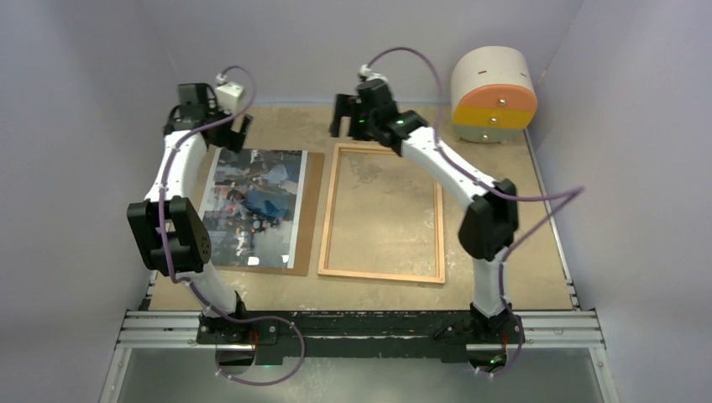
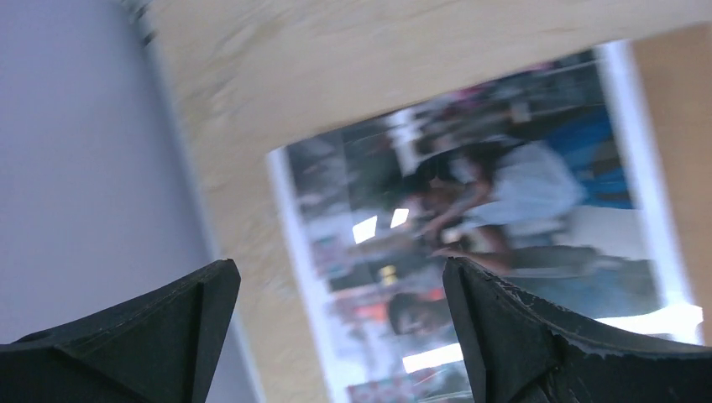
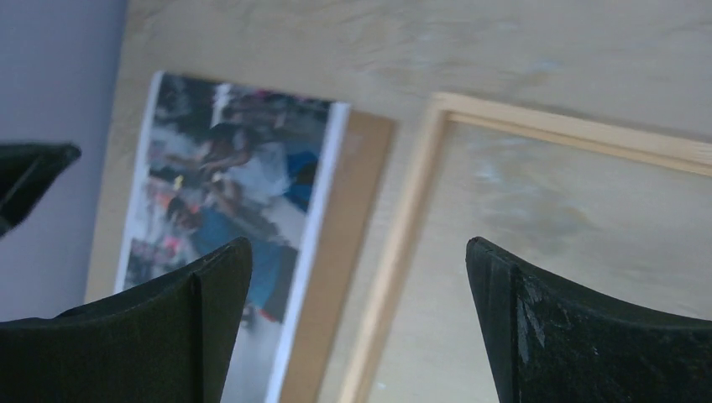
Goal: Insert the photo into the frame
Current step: Move the photo frame item to the center of the board.
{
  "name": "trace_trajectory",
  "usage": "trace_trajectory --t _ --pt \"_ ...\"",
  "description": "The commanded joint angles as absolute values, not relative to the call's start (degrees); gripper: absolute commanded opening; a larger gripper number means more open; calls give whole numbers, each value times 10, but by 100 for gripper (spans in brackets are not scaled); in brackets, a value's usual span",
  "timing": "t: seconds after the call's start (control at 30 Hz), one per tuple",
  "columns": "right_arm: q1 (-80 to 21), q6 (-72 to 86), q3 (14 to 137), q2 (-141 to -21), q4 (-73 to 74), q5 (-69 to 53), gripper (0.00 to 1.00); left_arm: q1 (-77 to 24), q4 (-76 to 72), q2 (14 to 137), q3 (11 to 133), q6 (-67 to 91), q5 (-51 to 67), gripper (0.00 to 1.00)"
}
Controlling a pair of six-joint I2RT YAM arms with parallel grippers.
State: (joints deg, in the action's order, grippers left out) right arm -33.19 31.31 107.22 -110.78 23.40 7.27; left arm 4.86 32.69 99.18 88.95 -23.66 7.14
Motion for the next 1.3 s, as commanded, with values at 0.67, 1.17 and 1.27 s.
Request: trace_trajectory --t 0.67,1.17,1.27 --pt "-468 409 1203 -1375 284 8 94 207 112 1093 786 -283 -238 99" --pt "-458 411 1124 -1371 288 42 90 198 -1 1141 747 -244 -287 99" --pt "-458 414 1133 -1376 288 36 93 183 -9 1148 740 -238 -272 99"
